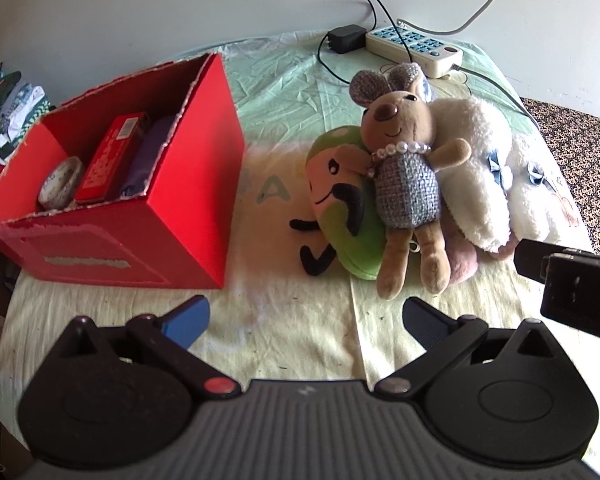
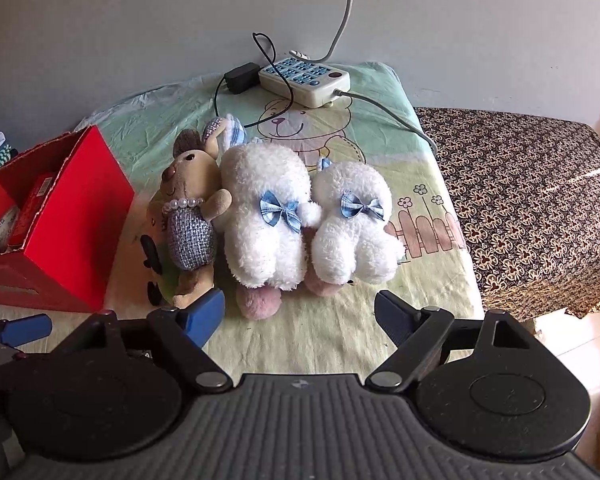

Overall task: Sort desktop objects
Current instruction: 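Approach the plush toys on the bed with both tools open, then close the left tool on the mouse doll in the knit dress, then carry the mouse doll with the left tool into the red box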

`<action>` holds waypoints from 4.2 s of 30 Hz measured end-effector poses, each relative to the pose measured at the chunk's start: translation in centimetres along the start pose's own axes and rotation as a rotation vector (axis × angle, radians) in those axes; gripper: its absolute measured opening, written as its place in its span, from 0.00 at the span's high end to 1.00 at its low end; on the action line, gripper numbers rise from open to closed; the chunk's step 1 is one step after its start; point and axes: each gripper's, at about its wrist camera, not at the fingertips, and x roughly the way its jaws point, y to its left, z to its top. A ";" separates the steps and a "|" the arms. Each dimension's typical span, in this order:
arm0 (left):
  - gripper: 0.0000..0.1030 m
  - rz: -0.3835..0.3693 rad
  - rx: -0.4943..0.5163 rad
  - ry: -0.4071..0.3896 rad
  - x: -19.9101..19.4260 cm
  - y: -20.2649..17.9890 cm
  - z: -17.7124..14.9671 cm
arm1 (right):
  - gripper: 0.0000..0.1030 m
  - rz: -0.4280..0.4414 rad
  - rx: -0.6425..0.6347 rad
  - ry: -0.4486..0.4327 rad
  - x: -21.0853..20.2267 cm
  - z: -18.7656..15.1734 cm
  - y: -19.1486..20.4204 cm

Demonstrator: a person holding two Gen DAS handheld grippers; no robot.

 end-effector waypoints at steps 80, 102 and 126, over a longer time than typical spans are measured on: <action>0.34 -0.350 0.191 -0.147 4.0 -1.4 3.9 | 0.47 0.427 -0.096 -0.028 4.2 7.4 2.2; 0.50 -0.315 0.253 -0.242 3.8 -2.5 2.2 | 0.51 0.332 -0.099 0.130 9.0 7.9 3.9; 0.52 -0.124 0.140 -0.499 -10.0 4.5 2.4 | 0.57 0.710 -0.017 -0.183 -1.1 9.6 7.2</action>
